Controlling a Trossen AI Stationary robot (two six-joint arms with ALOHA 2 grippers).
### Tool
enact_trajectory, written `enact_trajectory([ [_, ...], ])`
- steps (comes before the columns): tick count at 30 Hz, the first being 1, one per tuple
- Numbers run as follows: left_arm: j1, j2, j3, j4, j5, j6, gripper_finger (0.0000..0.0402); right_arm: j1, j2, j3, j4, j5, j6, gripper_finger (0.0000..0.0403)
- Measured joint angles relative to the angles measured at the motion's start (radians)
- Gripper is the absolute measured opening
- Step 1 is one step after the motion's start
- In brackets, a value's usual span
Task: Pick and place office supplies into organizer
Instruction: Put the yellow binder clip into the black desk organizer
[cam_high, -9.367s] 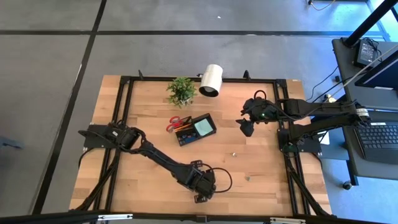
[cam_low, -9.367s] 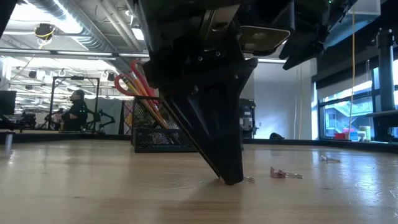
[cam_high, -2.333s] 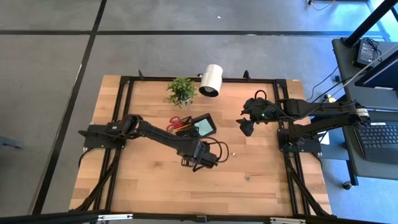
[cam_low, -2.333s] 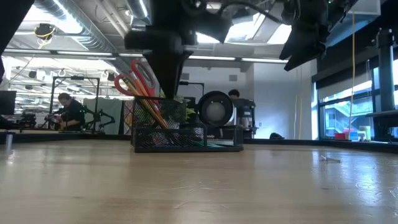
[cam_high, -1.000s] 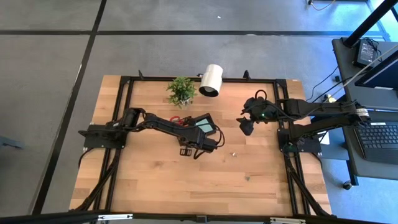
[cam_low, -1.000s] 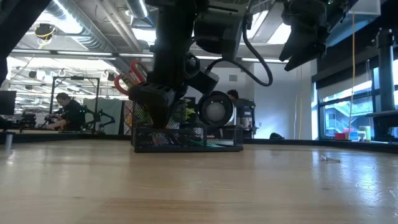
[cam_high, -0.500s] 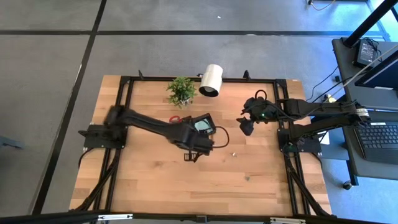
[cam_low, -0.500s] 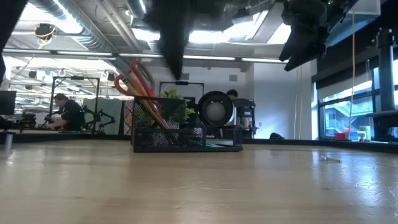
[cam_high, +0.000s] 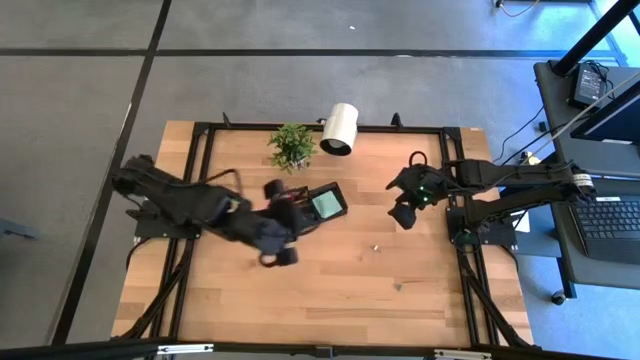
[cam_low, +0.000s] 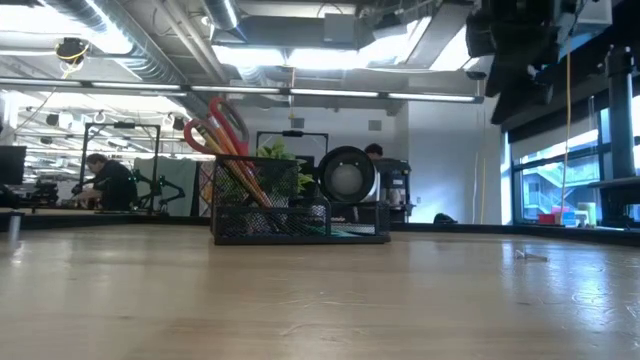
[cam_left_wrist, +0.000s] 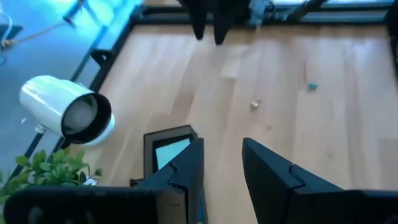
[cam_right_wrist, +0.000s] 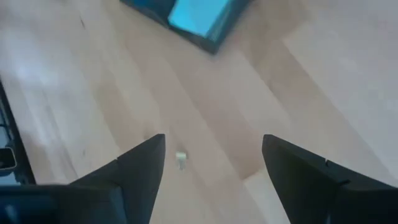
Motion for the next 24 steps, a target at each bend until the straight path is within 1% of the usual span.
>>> enact_trajectory([
  [2,-0.033,-0.064,-0.068,0.032,-0.034,-0.023,0.0104,0.009,0.0,0.0,-0.023,-0.001,0.02,0.0272],
  [4,-0.066,-0.139,-0.167,0.072,-0.09,-0.064,0.0104,0.02,0.0,0.0,-0.019,-0.001,0.04,0.0272],
  [7,-0.112,-0.265,-0.348,0.168,-0.154,-0.139,0.0104,0.029,0.0,0.0,0.008,0.004,0.049,0.0272],
  [9,-0.134,-0.354,-0.478,0.256,-0.164,-0.16,0.0104,0.029,0.004,0.0,0.032,0.005,0.068,0.0272],
  [14,-0.16,-0.579,-0.787,0.522,-0.108,-0.121,0.0104,0.029,0.078,0.0,0.109,0.006,0.098,0.0272],
  [17,-0.16,-0.708,-0.944,0.677,-0.039,-0.064,0.0104,0.029,0.154,0.0,0.143,0.006,0.123,0.0272],
  [20,-0.16,-0.833,-1.077,0.807,0.039,-0.001,0.0104,0.031,0.231,0.001,0.184,0.006,0.151,0.0272],
  [24,-0.158,-0.994,-1.215,0.903,0.136,0.062,0.0104,0.039,0.31,0.038,0.162,0.008,0.201,0.0272],
])
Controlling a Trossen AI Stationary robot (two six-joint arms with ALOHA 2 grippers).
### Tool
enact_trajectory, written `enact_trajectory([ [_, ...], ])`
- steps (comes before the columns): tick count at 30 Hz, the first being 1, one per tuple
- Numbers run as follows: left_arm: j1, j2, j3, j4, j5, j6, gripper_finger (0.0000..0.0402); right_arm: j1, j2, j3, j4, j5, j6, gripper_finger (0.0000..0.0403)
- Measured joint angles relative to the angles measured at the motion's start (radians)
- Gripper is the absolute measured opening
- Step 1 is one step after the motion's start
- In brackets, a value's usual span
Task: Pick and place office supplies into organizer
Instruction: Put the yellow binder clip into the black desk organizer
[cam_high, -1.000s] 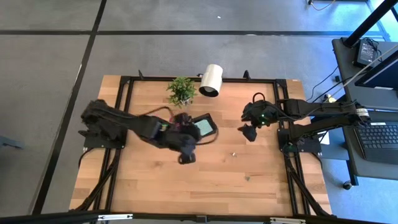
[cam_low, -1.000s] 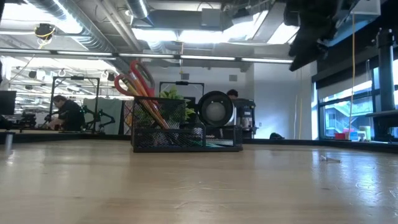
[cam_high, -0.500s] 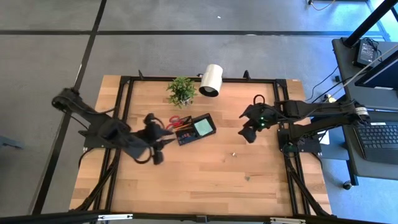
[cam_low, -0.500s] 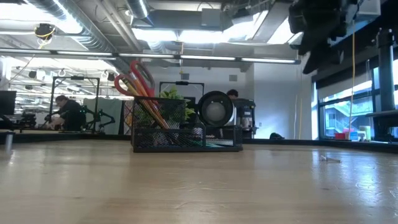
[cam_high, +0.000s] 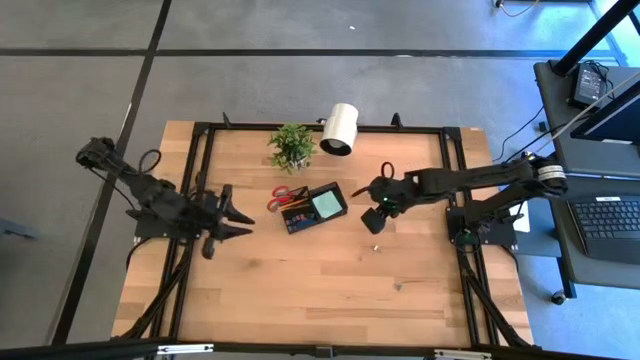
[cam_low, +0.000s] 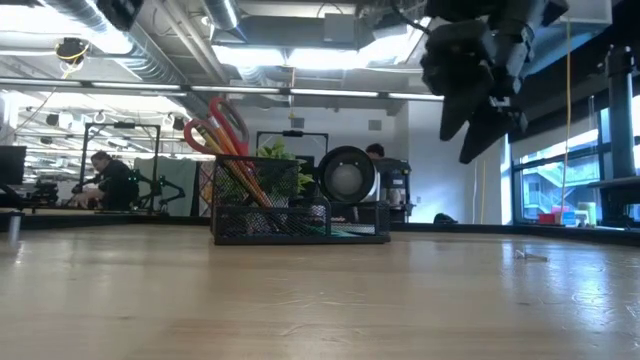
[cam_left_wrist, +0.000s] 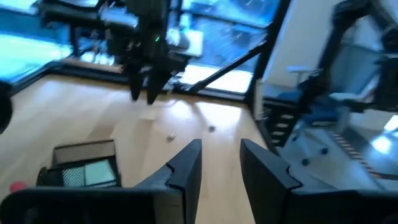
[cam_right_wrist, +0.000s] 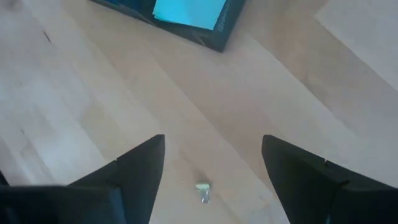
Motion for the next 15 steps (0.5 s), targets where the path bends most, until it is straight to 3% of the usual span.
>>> enact_trajectory([
  [15,0.001,-0.537,-0.294,0.02,0.032,0.136,0.0097,0.155,0.198,0.165,-0.198,0.078,0.128,0.0272],
])
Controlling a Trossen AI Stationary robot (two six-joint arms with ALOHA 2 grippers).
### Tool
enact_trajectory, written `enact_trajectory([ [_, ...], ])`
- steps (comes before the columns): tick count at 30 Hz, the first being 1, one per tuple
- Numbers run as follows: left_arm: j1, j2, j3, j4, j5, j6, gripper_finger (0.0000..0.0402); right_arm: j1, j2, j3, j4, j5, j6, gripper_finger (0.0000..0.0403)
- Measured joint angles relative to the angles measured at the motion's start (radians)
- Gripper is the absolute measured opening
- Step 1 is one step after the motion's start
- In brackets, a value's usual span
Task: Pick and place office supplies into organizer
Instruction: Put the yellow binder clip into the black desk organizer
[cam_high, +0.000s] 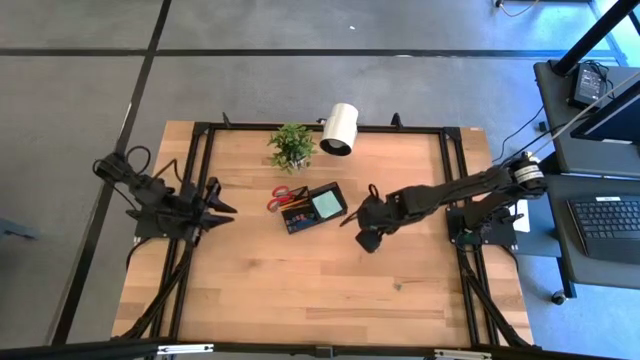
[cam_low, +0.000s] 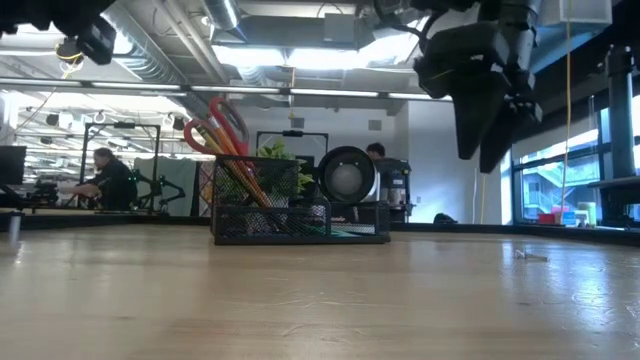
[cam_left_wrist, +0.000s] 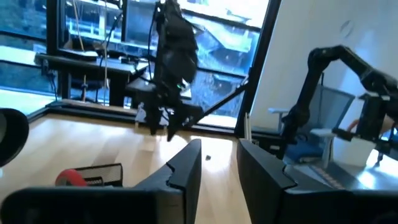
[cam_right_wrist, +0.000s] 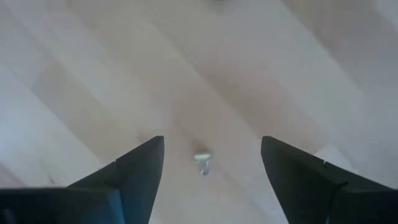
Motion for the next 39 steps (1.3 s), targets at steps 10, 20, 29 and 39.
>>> enact_trajectory([
  [10,0.0,-0.066,-0.051,-0.014,-0.064,0.013,0.0093,0.089,0.073,-0.004,-0.005,-0.009,0.03,0.0272],
  [20,0.0,-0.066,-0.051,-0.016,-0.119,0.018,0.0092,0.121,0.195,-0.006,-0.002,-0.011,0.029,0.0272],
  [29,0.0,-0.066,-0.051,-0.016,-0.12,0.002,0.0091,0.12,0.244,-0.006,0.019,-0.054,-0.005,0.0272],
  [39,0.0,-0.066,-0.05,-0.016,-0.12,-0.02,0.0091,0.099,0.244,-0.006,0.032,-0.054,-0.055,0.0272],
])
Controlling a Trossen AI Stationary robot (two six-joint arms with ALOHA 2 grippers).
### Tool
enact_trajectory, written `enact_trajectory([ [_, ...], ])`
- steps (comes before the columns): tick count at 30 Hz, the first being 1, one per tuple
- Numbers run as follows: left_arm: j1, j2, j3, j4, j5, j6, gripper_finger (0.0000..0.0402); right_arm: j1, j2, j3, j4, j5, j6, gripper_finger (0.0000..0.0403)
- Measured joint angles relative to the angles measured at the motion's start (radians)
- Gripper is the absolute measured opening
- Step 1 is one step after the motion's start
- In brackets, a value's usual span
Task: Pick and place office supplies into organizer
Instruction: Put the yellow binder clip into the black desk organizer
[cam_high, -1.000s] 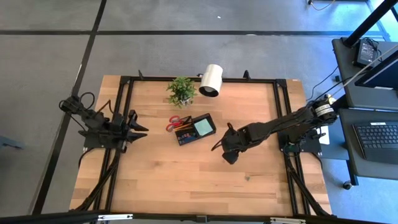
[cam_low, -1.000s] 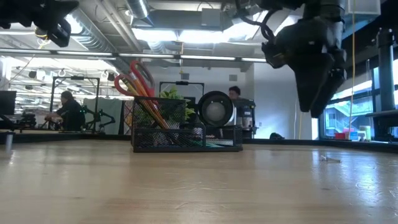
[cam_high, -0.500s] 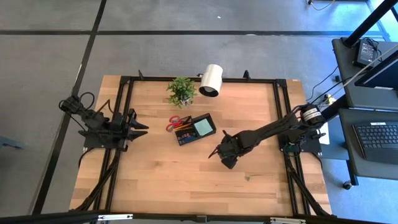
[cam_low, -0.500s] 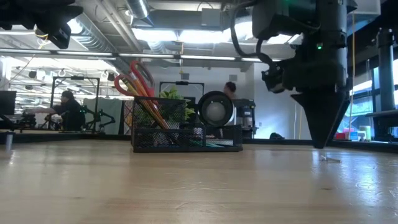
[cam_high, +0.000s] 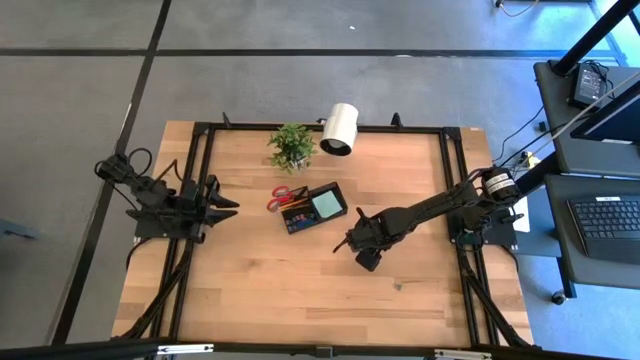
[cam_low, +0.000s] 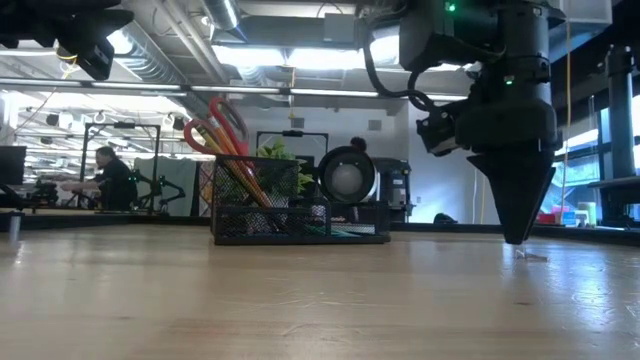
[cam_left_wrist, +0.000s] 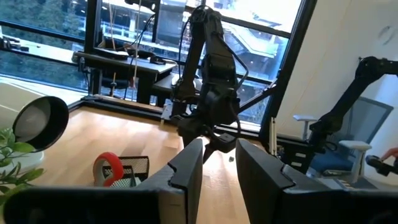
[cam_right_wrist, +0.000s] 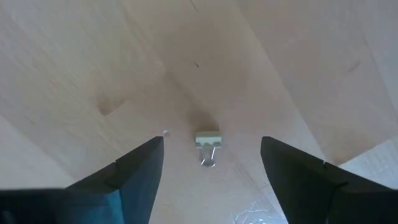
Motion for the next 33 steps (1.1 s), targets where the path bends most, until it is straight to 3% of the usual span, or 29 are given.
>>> enact_trajectory([
  [33,0.0,0.0,0.001,-0.008,0.0,0.0,0.0093,-0.006,0.053,0.0,0.029,-0.012,-0.024,0.0272],
])
